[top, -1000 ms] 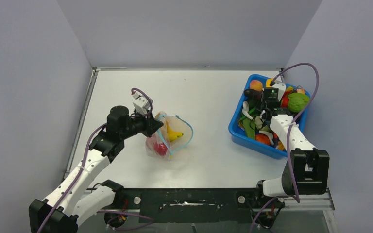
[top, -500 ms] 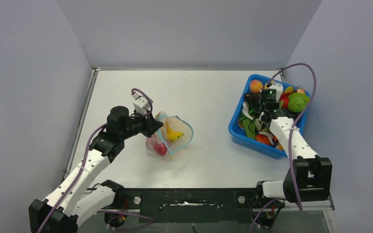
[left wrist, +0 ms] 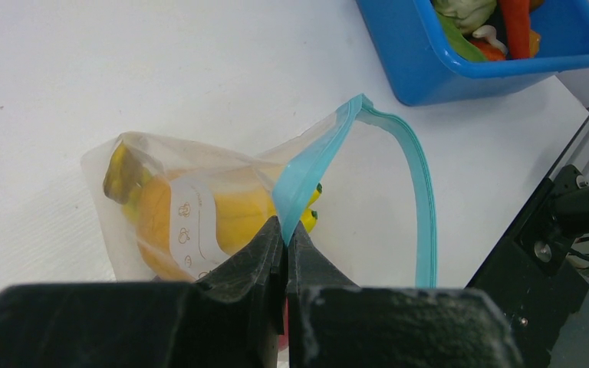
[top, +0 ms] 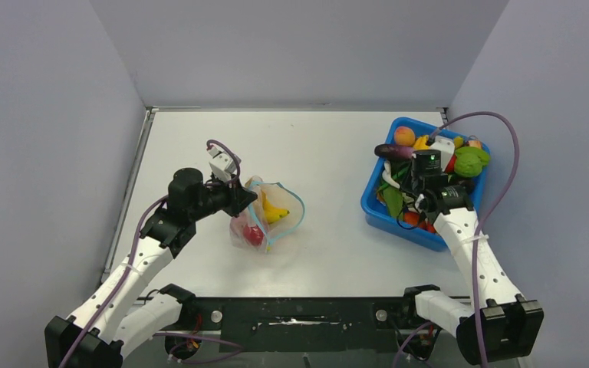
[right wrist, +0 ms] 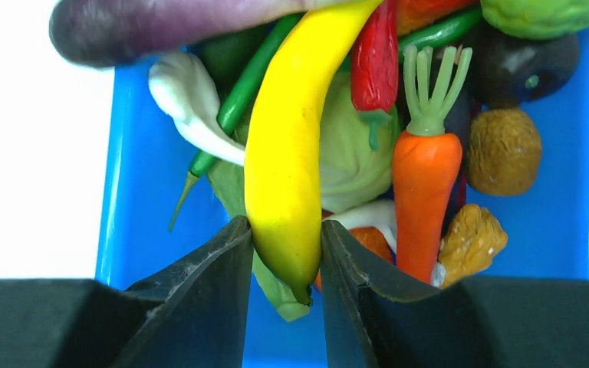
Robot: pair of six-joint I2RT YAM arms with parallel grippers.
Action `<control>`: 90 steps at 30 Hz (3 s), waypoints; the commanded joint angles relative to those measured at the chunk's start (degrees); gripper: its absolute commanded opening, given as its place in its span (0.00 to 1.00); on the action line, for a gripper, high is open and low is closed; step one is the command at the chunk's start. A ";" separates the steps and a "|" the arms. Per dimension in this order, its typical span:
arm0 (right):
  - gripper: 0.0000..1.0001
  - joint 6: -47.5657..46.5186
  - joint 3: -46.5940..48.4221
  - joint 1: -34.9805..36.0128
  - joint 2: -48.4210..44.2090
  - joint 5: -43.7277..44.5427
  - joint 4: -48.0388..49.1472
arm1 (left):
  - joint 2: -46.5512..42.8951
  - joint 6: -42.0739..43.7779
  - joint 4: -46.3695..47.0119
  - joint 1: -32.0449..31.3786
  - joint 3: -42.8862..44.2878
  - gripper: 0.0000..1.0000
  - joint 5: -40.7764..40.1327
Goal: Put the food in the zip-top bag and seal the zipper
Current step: Pick up the fake fruit from the bin, then place the fake fruit in the zipper food storage bag.
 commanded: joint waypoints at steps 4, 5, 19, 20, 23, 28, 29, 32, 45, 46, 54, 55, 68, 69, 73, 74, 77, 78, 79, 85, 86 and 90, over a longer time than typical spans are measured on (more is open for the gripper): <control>0.19 4.73 2.27 0.69 -6.17 2.06 -7.37 | -1.66 1.14 2.76 0.32 0.18 0.00 -0.46; 0.19 4.82 2.10 0.67 -7.63 2.22 -7.51 | -1.63 1.14 2.76 0.32 0.25 0.00 -0.46; 0.20 1.24 7.00 0.95 -13.87 -4.48 -6.12 | -1.81 0.97 3.11 0.32 -0.07 0.00 -0.73; 0.20 0.19 6.48 0.95 -14.81 -6.98 -4.68 | -1.87 0.96 3.19 0.32 -0.03 0.00 -0.65; 0.20 -0.83 4.76 0.95 -17.02 -10.33 -1.94 | -1.94 0.81 3.21 0.32 -0.15 0.00 -0.55; 0.21 -3.01 3.75 0.93 -18.39 -18.44 -0.20 | -1.71 0.54 3.64 0.32 -0.26 0.00 0.02; 0.21 -3.61 3.64 0.95 -18.64 -20.93 0.18 | -1.58 0.54 3.72 0.32 -0.21 0.00 0.28; 0.23 -5.92 2.55 0.95 -19.78 -28.95 1.91 | -1.33 0.44 3.73 0.32 -0.07 0.00 0.67; 0.23 -4.52 -0.46 2.76 -16.94 -51.29 7.91 | -1.44 -0.46 4.78 0.32 -0.46 0.00 1.20; 0.23 -4.53 -0.53 3.32 -16.76 -50.93 7.83 | -1.37 -0.45 4.79 0.32 -0.45 0.00 1.25; 0.24 -0.40 -1.86 13.64 -15.28 -51.13 13.78 | -0.71 -0.62 5.05 0.33 -0.29 0.00 1.84; 0.24 -0.72 -1.43 16.99 -14.43 -50.16 13.80 | -0.67 -0.62 5.05 0.35 -0.35 0.00 1.90; 0.27 -6.09 5.77 43.64 0.06 -33.12 9.17 | -1.39 -0.80 5.14 0.41 -0.43 0.00 2.98; 0.26 -6.00 6.11 43.67 0.83 -32.35 8.95 | -1.58 -0.80 5.14 0.34 -0.49 0.00 3.16; 0.26 -5.55 7.97 43.89 2.81 -28.64 8.51 | -2.52 -1.09 6.24 0.36 -0.88 0.00 4.18; 0.25 -5.62 8.48 43.93 3.22 -28.13 8.45 | -2.67 -1.28 6.54 0.40 -1.00 0.00 5.92; 0.26 -5.48 10.04 43.89 4.97 -27.36 9.10 | -3.20 -2.13 8.23 0.42 -1.47 0.00 8.98; 0.27 -5.44 10.40 43.93 5.84 -28.09 9.52 | -3.37 -2.53 8.97 0.49 -1.81 0.00 9.75; 0.27 -5.49 11.07 43.87 6.78 -28.49 9.73 | -3.41 -2.77 9.30 0.48 -1.91 0.00 10.22; 0.30 -3.23 14.61 43.97 12.87 -24.15 8.38 | -3.45 -2.82 9.43 0.52 -1.98 0.00 10.34; 0.30 -2.64 15.03 43.98 13.54 -23.21 8.02 | -3.37 -2.82 9.44 0.48 -1.96 0.00 10.28; 0.30 -0.99 15.51 44.00 15.27 -20.99 7.98 | -3.47 -2.82 9.27 0.50 -1.86 0.00 9.62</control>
